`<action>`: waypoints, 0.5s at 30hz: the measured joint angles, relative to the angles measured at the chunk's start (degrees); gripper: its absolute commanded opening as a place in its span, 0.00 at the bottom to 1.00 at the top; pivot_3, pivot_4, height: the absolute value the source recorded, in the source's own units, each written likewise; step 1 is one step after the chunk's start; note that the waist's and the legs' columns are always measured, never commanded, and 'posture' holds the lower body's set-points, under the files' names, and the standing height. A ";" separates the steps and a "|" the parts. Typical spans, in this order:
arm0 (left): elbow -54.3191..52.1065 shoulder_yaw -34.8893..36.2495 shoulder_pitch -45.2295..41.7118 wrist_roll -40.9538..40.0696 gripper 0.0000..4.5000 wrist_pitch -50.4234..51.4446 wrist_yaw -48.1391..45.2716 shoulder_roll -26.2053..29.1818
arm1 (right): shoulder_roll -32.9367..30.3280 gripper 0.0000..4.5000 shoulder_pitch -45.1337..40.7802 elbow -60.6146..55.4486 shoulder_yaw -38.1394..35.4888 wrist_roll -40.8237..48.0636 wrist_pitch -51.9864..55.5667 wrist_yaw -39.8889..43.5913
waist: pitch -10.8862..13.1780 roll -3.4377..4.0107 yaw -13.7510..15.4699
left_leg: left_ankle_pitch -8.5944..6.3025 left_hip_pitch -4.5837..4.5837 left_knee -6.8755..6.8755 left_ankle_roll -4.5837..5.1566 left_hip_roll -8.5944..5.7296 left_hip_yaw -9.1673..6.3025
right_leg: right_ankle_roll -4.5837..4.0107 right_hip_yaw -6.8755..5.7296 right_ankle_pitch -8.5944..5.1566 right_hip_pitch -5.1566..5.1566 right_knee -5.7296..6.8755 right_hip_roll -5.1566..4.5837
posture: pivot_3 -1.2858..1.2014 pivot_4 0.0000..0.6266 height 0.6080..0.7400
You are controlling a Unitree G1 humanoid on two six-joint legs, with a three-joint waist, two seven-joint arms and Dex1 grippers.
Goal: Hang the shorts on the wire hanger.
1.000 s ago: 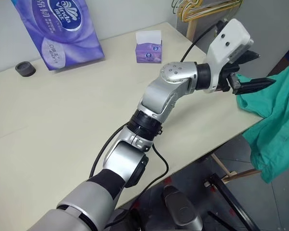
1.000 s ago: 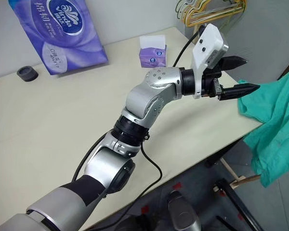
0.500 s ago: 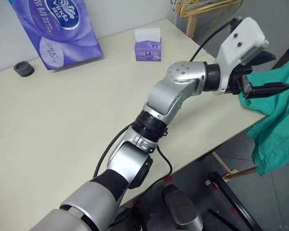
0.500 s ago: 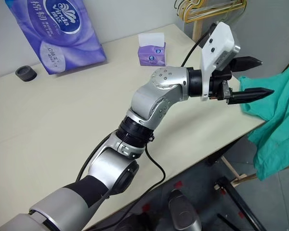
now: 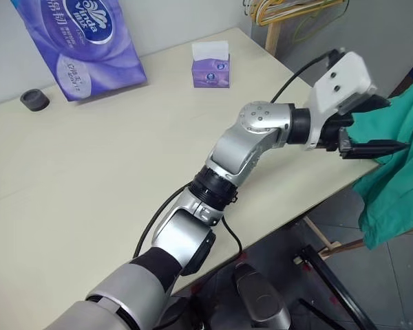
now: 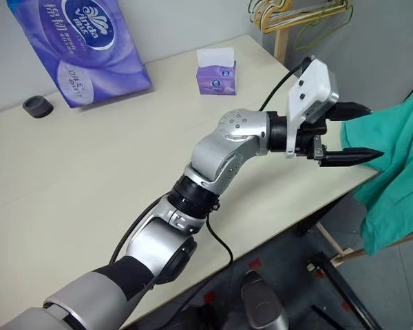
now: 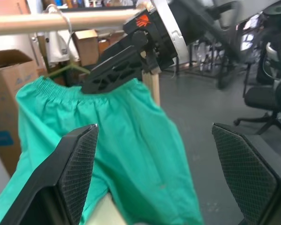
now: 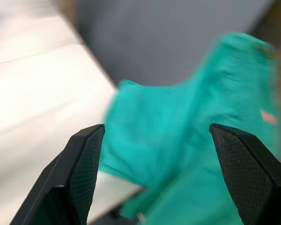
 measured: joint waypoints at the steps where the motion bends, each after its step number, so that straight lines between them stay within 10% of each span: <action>1: 0.06 -0.04 0.26 0.31 0.91 -0.10 0.27 0.05 | -0.01 0.84 0.25 -0.65 1.01 -0.34 -1.38 0.71 | -0.03 0.05 0.10 | 0.01 -0.04 0.01 0.00 -0.01 0.00 | 0.01 0.00 0.01 -0.06 0.04 -0.02 | 0.37 0.24 1.00; 15: -7.54 9.68 19.14 9.06 0.91 1.47 27.03 11.22 | 21.02 0.84 13.94 -8.90 20.94 -14.16 -38.91 7.76 | -4.11 -0.09 7.18 | 0.19 -0.07 0.23 -0.17 0.15 -0.11 | -0.32 -0.02 0.72 -0.45 0.39 0.14 | 0.48 0.09 1.00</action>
